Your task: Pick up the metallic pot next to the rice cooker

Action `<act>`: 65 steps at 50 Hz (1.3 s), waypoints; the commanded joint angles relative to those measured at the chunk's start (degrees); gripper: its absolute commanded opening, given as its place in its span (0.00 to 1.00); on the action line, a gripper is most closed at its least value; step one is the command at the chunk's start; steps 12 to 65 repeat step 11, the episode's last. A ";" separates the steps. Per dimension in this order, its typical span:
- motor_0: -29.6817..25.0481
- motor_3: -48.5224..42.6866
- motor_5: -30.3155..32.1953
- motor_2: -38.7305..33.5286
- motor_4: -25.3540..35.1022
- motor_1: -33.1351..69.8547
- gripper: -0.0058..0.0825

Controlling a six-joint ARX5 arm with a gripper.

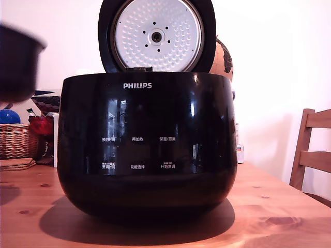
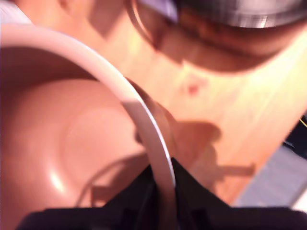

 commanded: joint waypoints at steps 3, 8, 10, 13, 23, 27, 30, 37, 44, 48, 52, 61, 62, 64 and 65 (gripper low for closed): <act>-1.18 0.87 -0.24 2.38 -0.50 -1.55 0.04; -1.75 0.90 -0.44 2.73 -0.50 -1.55 0.04; -1.79 0.87 -0.48 2.73 -0.50 -1.55 0.04; -1.79 0.87 -0.50 2.73 -0.50 -1.55 0.04; -1.79 0.87 -0.50 2.73 -0.50 -1.55 0.04; -1.79 0.87 -0.50 2.73 -0.50 -1.55 0.04; -1.79 0.87 -0.50 2.73 -0.50 -1.55 0.04; -1.79 0.87 -0.50 2.73 -0.50 -1.55 0.04; -1.79 0.87 -0.50 2.73 -0.50 -1.55 0.04; -1.79 0.87 -0.50 2.73 -0.50 -1.55 0.04; -1.79 0.87 -0.50 2.73 -0.50 -1.55 0.04; -1.79 0.87 -0.50 2.73 -0.50 -1.55 0.04; -1.79 0.87 -0.50 2.73 -0.50 -1.55 0.04; -1.79 0.87 -0.50 2.73 -0.50 -1.55 0.04; -1.79 0.87 -0.50 2.73 -0.50 -1.55 0.04</act>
